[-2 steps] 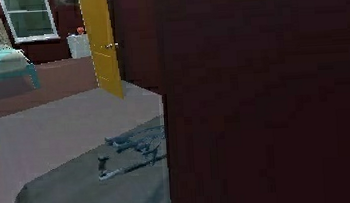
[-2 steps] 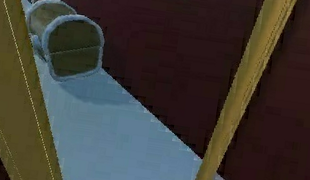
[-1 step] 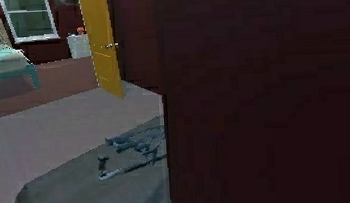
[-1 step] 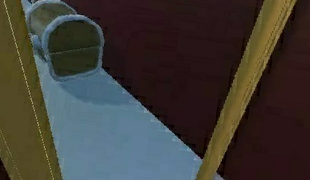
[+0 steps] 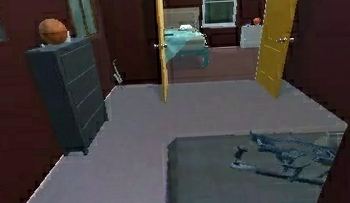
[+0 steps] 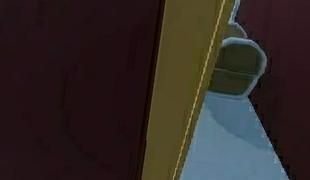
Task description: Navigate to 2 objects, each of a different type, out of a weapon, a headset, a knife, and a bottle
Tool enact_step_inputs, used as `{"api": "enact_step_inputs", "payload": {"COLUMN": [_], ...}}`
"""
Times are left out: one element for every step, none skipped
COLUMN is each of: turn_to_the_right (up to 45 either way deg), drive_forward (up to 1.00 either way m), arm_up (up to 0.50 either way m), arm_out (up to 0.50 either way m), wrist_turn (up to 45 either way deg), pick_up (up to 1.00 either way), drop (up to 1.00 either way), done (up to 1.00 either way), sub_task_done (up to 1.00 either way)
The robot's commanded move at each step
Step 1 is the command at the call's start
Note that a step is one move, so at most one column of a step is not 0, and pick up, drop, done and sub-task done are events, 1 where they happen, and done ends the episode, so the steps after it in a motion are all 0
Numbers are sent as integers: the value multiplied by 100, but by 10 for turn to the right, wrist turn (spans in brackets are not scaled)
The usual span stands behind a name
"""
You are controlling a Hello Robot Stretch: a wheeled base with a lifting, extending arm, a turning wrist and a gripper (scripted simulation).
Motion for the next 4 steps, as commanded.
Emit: {"api": "enact_step_inputs", "payload": {"turn_to_the_right": [-450, -150, 0, 450], "drive_forward": [0, 0, 65, 0], "arm_up": [0, 0, 0, 0], "arm_out": [0, 0, 0, 0], "wrist_turn": [0, 0, 0, 0], "pick_up": [0, 0, 0, 0], "drop": [0, 0, 0, 0], "done": [0, 0, 0, 0], "sub_task_done": [0, 0, 0, 0]}}
